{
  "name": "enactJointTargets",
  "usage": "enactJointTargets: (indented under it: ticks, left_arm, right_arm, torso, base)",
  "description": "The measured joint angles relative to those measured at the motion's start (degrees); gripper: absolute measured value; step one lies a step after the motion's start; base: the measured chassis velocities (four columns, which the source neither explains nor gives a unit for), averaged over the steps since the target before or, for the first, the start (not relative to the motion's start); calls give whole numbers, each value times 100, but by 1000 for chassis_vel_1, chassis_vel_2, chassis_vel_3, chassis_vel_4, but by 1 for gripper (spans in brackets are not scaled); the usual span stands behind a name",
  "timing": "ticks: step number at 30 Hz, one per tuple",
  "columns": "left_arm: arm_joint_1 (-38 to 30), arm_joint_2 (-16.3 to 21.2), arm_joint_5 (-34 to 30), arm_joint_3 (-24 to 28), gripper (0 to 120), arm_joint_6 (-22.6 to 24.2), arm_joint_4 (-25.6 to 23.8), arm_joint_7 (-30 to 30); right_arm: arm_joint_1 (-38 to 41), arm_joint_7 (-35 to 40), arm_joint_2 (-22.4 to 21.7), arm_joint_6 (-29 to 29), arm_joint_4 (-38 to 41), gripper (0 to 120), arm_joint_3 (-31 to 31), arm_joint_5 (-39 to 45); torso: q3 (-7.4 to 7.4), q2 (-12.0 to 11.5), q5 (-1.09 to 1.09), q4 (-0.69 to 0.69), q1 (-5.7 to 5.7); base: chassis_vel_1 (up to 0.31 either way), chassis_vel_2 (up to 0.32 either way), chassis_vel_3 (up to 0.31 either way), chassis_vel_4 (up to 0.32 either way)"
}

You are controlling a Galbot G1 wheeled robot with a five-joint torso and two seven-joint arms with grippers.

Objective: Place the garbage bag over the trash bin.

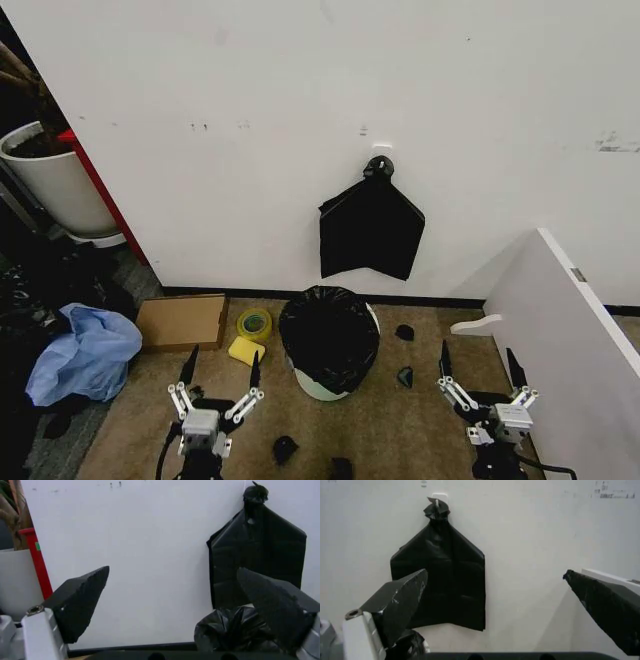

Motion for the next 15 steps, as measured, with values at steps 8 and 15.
enactJointTargets:
  ticks: [8, 15]
  left_arm:
    - [-22, 5, -36, 15, 100, 19, 7, -14]
    - [-34, 9, -56, 22, 100, 37, 9, -21]
  right_arm:
    - [12, 0, -6, -36, 11, 100, -11, 16]
    - [18, 6, -10, -52, 17, 100, -14, 27]
  torso:
    - [0, 0, 0, 0, 1]
    - [0, 0, 0, 0, 1]
  base:
    - [0, 0, 0, 0]
    - [0, 0, 0, 0]
